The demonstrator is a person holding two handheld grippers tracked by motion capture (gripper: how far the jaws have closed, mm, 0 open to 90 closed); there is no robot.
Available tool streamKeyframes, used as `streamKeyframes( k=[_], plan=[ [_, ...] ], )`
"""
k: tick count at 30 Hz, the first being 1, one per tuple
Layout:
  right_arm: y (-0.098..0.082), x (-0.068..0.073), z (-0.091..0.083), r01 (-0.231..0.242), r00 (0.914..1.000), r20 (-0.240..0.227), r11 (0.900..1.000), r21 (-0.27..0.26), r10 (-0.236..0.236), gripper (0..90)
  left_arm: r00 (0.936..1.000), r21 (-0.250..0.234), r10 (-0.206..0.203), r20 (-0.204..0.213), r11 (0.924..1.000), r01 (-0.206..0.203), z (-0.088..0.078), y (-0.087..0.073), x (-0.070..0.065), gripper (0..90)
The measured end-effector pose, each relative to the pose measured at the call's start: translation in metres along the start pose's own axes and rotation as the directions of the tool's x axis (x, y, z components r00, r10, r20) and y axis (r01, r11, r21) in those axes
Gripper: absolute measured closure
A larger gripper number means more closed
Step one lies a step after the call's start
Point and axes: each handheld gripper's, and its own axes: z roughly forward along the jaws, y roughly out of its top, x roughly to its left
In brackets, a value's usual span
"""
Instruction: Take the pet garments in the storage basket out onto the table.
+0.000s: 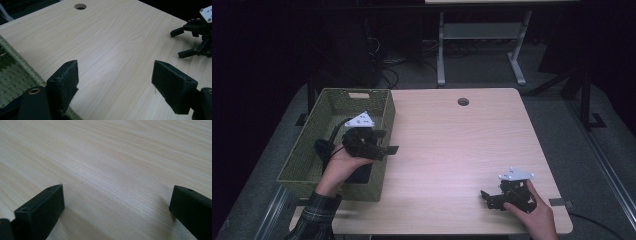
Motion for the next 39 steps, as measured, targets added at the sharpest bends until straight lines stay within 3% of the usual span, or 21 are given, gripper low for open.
streamKeyframes(
  k=[13,23,37,39],
  plan=[
    [0.0,0.0,0.0,0.0,1.0,0.001,1.0,0.0,0.0,0.0,0.9962,0.005,-0.046,-0.073,0.9989,0.047,-0.026,-0.018,0.025,22.0],
    [0.0,0.0,0.0,0.0,1.0,0.001,1.0,0.0,0.0,0.0,0.9913,0.068,-0.056,-0.119,0.9956,0.064,-0.033,-0.034,0.036,22.0],
    [0.0,0.0,0.0,-0.001,1.0,0.002,1.0,0.0,0.001,0.0,0.9786,0.179,-0.085,-0.187,0.9765,0.12,-0.032,-0.054,0.052,22.1],
    [0.0,0.0,0.0,-0.001,1.0,0.002,1.0,0.0,0.001,0.0,0.9776,0.171,-0.096,-0.187,0.9768,0.129,-0.031,-0.054,0.054,22.1]
  ],
)
